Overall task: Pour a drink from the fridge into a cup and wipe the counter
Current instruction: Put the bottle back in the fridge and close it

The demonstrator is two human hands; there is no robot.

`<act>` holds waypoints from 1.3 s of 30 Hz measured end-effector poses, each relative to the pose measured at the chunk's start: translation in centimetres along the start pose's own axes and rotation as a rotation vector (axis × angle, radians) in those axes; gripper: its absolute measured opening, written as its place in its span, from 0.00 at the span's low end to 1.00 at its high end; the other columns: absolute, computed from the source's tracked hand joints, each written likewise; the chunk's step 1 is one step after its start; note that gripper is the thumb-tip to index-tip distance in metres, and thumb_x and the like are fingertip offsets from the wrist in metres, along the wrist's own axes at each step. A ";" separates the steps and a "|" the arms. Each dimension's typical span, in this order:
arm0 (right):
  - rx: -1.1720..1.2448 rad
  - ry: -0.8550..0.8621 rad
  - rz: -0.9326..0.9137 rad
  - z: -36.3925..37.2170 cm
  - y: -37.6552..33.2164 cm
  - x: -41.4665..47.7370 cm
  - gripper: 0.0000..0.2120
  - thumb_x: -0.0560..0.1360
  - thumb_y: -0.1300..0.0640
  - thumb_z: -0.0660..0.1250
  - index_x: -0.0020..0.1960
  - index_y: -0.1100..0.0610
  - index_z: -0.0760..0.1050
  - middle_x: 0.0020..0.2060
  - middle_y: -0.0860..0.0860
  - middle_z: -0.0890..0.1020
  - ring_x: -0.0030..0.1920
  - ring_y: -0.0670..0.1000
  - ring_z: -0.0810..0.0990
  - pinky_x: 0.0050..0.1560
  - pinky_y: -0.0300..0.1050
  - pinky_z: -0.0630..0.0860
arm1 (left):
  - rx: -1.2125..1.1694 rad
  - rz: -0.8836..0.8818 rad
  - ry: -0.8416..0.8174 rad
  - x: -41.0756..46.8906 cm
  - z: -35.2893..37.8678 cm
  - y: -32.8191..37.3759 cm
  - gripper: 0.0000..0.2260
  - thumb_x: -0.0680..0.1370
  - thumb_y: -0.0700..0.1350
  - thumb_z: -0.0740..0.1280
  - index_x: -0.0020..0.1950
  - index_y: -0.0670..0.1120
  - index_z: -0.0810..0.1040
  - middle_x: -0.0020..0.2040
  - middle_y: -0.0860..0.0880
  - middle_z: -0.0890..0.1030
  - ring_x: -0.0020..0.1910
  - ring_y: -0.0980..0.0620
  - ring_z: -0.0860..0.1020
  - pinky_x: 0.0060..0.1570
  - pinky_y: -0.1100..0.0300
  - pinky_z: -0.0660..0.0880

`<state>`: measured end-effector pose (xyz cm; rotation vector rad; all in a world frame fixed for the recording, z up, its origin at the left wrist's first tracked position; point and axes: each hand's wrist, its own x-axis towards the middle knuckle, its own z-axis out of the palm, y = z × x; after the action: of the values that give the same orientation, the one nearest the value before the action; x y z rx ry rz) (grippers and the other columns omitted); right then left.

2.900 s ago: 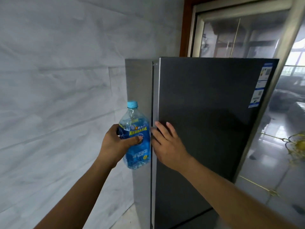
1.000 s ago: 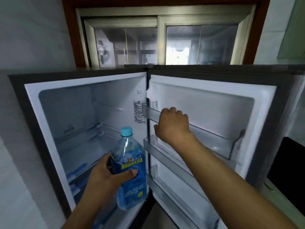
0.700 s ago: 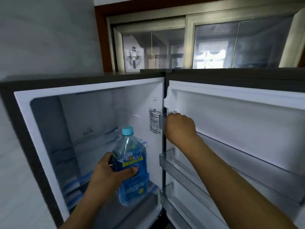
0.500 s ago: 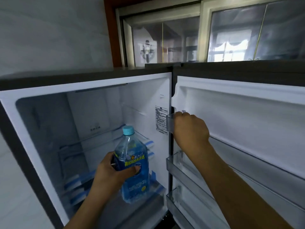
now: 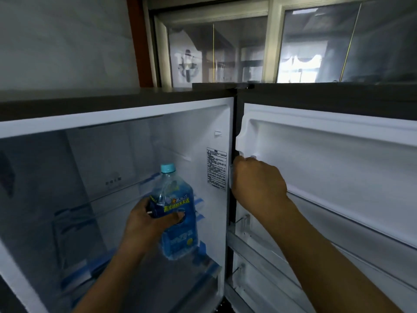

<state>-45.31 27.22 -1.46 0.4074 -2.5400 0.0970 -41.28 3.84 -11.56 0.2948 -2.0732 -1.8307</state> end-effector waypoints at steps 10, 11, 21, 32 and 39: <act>-0.039 -0.122 0.038 0.8 -1.0 1.6 0.19 0.75 0.66 0.60 0.66 0.63 0.69 0.58 0.59 0.80 0.50 0.58 0.81 0.40 0.43 0.68 | -0.015 0.121 0.200 14.1 0.8 -2.2 0.31 0.65 0.45 0.83 0.64 0.42 0.75 0.59 0.45 0.82 0.55 0.46 0.82 0.59 0.47 0.80; -0.033 -0.140 0.051 0.9 -1.0 1.7 0.18 0.76 0.66 0.60 0.66 0.63 0.68 0.59 0.59 0.79 0.50 0.58 0.81 0.40 0.42 0.67 | -0.003 0.121 0.208 15.6 0.9 -2.8 0.32 0.64 0.48 0.84 0.64 0.42 0.76 0.59 0.45 0.82 0.55 0.46 0.82 0.59 0.44 0.80; 0.011 -0.122 0.103 0.5 -1.5 1.7 0.20 0.75 0.66 0.61 0.67 0.61 0.66 0.59 0.58 0.78 0.44 0.57 0.78 0.31 0.42 0.64 | 0.119 0.099 0.197 21.4 3.1 -7.0 0.31 0.65 0.45 0.83 0.62 0.37 0.75 0.60 0.41 0.81 0.58 0.44 0.80 0.58 0.50 0.78; -0.017 -0.105 0.082 0.8 -1.9 1.7 0.12 0.74 0.67 0.61 0.57 0.61 0.70 0.50 0.56 0.79 0.45 0.56 0.78 0.36 0.44 0.66 | 0.209 0.136 0.173 20.0 3.4 -6.2 0.36 0.68 0.41 0.82 0.70 0.35 0.68 0.64 0.37 0.78 0.61 0.40 0.78 0.60 0.49 0.76; -0.122 0.054 0.001 1.1 -0.8 -0.2 0.14 0.48 0.64 0.74 0.33 0.60 0.79 0.22 0.52 0.76 0.20 0.51 0.73 0.25 0.36 0.57 | 0.155 0.504 0.256 10.1 5.6 2.8 0.16 0.77 0.40 0.72 0.63 0.42 0.74 0.57 0.47 0.75 0.52 0.56 0.74 0.57 0.56 0.72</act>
<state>-45.46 26.37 -2.51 0.3512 -2.4773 -0.0453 -52.51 5.47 -8.05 0.0327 -1.8948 -1.2707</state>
